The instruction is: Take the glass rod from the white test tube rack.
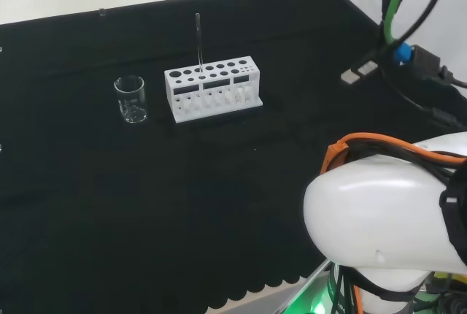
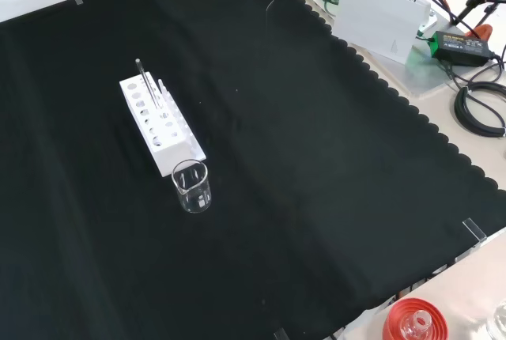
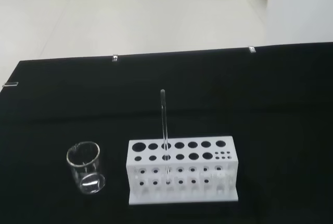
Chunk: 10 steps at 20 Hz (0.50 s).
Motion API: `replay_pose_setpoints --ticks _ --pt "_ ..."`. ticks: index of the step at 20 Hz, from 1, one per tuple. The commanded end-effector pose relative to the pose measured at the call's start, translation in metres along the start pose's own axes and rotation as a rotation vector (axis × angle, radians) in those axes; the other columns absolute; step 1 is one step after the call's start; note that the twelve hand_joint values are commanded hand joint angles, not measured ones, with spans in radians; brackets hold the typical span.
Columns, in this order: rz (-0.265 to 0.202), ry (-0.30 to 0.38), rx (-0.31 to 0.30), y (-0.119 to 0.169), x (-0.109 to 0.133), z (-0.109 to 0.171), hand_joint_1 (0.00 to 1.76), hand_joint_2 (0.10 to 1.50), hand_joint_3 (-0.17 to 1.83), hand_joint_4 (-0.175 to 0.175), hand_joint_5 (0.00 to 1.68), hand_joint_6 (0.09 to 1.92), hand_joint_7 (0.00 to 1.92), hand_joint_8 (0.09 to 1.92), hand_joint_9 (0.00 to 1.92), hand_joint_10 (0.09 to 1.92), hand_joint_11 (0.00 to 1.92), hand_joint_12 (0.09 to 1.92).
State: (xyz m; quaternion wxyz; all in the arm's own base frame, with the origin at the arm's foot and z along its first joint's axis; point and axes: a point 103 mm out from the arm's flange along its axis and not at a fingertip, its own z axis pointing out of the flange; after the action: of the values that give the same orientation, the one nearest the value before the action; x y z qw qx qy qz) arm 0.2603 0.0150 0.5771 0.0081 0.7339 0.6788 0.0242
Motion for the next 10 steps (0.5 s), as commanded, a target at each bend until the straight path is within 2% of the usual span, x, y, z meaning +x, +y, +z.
replay_pose_setpoints --ticks 1,4,5,8,10 --pt "-0.033 0.013 0.02 0.058 0.004 -0.005 0.66 0.87 0.48 -0.069 0.27 0.09 0.14 0.82 0.29 0.92 0.23 1.44" --pt "-0.044 0.023 0.019 0.086 0.012 0.002 0.66 0.87 0.48 -0.067 0.28 0.09 0.15 0.82 0.31 0.91 0.25 1.43" --pt "-0.049 0.047 0.007 0.083 -0.003 0.003 0.66 0.87 0.48 -0.066 0.29 0.09 0.15 0.82 0.31 0.91 0.26 1.42" --pt "-0.048 0.042 0.027 0.096 -0.008 0.01 0.66 0.87 0.48 -0.066 0.3 0.09 0.16 0.82 0.32 0.9 0.27 1.42" --pt "-0.053 0.02 0.048 0.11 0.003 0.017 0.67 0.87 0.48 -0.065 0.31 0.09 0.16 0.82 0.33 0.9 0.28 1.42"
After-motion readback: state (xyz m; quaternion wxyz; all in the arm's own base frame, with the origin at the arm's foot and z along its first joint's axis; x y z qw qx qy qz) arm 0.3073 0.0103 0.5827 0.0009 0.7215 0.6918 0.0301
